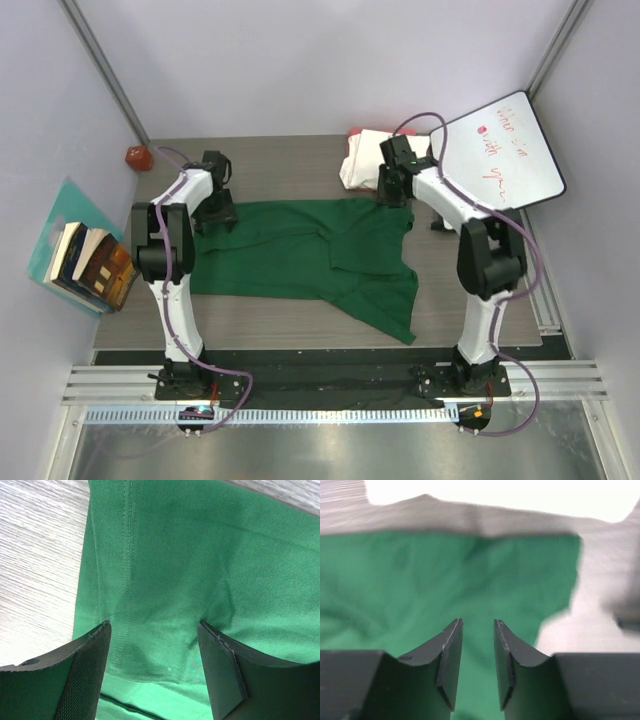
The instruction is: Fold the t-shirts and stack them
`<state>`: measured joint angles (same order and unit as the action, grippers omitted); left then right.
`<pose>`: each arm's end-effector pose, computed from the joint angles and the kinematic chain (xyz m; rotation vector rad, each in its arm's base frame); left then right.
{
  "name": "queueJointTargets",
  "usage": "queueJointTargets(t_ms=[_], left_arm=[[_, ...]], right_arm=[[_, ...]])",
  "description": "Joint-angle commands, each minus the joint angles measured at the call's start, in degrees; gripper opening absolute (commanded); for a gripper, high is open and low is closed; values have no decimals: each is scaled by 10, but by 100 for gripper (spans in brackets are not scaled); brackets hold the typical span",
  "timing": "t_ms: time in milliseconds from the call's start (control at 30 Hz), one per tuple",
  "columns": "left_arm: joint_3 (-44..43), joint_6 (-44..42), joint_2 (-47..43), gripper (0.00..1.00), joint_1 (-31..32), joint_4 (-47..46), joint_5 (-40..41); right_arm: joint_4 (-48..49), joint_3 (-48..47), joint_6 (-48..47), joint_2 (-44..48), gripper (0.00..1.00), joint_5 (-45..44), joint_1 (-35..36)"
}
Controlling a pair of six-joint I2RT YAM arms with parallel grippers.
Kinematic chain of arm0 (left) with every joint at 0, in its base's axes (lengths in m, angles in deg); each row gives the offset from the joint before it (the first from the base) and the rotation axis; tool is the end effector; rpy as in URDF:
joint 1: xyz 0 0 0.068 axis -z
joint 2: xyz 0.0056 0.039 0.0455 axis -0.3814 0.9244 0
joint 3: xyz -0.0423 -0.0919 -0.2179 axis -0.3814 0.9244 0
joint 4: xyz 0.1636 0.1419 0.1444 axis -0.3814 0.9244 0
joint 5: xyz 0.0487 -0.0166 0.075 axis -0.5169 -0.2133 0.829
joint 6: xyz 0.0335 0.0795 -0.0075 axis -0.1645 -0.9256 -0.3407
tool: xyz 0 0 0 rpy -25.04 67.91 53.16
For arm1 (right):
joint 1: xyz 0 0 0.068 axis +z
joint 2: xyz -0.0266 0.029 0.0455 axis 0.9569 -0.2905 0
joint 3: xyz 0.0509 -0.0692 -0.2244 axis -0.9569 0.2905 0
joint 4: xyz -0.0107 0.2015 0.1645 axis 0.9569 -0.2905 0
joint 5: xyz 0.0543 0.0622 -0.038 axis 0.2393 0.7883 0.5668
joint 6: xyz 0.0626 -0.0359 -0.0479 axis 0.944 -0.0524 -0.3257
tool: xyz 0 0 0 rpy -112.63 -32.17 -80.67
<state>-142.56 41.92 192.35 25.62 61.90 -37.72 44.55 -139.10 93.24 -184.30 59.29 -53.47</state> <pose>0.4140 -0.0037 0.1023 -0.5440 2.8082 0.2885 0.4009 0.1326 0.1903 0.1054 2.5404 0.1221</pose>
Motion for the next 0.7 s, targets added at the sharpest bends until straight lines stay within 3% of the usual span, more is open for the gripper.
queueJointTargets(t_ms=[0,67,200,400,500,533,600,667], left_arm=[[6,1,8,71,2,-5,20],[8,1,7,69,1,-6,25],[3,6,18,65,-6,0,33],[-2,13,20,47,-26,3,34],[-1,20,19,33,-29,5,41],[-3,21,20,22,-30,6,42],[-5,24,21,12,-30,7,42],[-11,24,23,6,-30,9,41]], right_arm=[[-3,-40,-7,-122,34,-12,-8],[0,-46,-3,-157,28,1,-8],[11,-37,1,-188,1,-6,-9],[16,-34,3,-195,1,-22,-19],[19,-33,5,-195,1,-24,-25],[20,-33,5,-194,1,-26,-28],[20,-35,8,-198,1,-34,-31],[19,-38,8,-203,1,-34,-38]])
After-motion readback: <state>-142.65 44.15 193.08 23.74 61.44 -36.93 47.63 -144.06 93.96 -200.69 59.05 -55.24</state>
